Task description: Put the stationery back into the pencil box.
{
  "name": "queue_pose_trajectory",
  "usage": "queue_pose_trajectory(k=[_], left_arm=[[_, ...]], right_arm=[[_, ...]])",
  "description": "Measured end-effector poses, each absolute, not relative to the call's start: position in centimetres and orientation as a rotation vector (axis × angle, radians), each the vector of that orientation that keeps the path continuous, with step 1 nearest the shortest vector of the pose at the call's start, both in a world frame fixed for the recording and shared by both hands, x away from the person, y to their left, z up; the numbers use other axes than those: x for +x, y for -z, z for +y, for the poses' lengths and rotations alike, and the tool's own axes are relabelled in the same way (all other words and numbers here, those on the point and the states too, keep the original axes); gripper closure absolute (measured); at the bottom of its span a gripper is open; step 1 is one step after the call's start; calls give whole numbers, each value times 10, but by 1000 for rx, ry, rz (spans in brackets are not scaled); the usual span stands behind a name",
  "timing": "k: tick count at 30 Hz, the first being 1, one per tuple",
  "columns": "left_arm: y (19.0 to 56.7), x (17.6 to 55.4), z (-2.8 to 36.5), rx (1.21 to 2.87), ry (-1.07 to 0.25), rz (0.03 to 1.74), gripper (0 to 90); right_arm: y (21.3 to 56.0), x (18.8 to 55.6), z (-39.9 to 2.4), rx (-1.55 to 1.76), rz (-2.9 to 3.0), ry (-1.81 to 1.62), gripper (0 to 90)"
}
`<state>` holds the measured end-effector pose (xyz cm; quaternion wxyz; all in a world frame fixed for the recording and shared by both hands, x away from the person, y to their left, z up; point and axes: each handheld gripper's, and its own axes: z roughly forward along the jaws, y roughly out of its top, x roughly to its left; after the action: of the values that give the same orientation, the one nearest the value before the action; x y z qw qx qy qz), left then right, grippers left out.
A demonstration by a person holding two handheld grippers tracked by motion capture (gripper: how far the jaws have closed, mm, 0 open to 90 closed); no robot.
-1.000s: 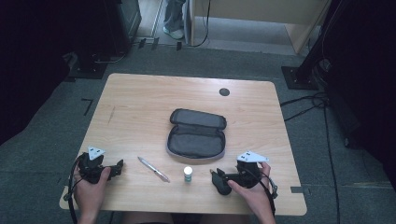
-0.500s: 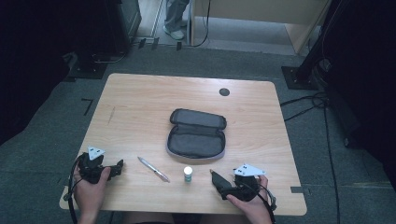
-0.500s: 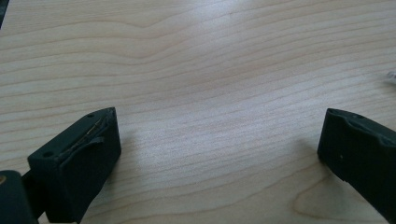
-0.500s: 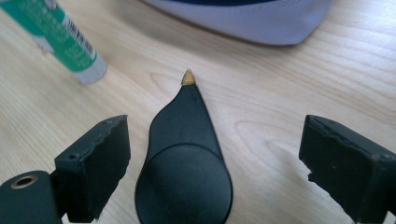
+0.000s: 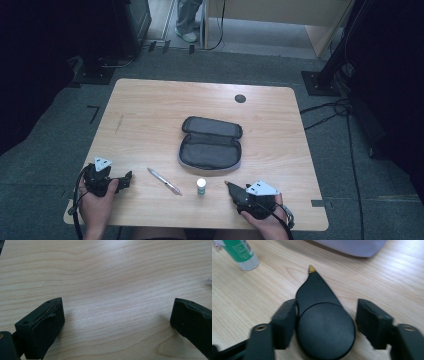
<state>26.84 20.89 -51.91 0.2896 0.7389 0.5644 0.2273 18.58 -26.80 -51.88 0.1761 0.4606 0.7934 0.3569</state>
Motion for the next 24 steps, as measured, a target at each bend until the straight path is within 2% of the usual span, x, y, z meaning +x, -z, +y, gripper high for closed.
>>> queue_pose_trajectory(k=[12, 14, 17, 24], left_arm=[[519, 268, 209, 1971, -606, 1506, 0], [519, 268, 209, 1971, -606, 1506, 0], [519, 268, 209, 1971, -606, 1506, 0], [519, 268, 209, 1971, -607, 1506, 0]], right_arm=[[522, 183, -269, 1296, 2209, -1026, 409], [522, 183, -269, 1292, 2214, -1042, 346], [522, 185, -267, 1298, 2228, -1045, 300], [524, 186, -264, 1268, 2219, -1028, 298]])
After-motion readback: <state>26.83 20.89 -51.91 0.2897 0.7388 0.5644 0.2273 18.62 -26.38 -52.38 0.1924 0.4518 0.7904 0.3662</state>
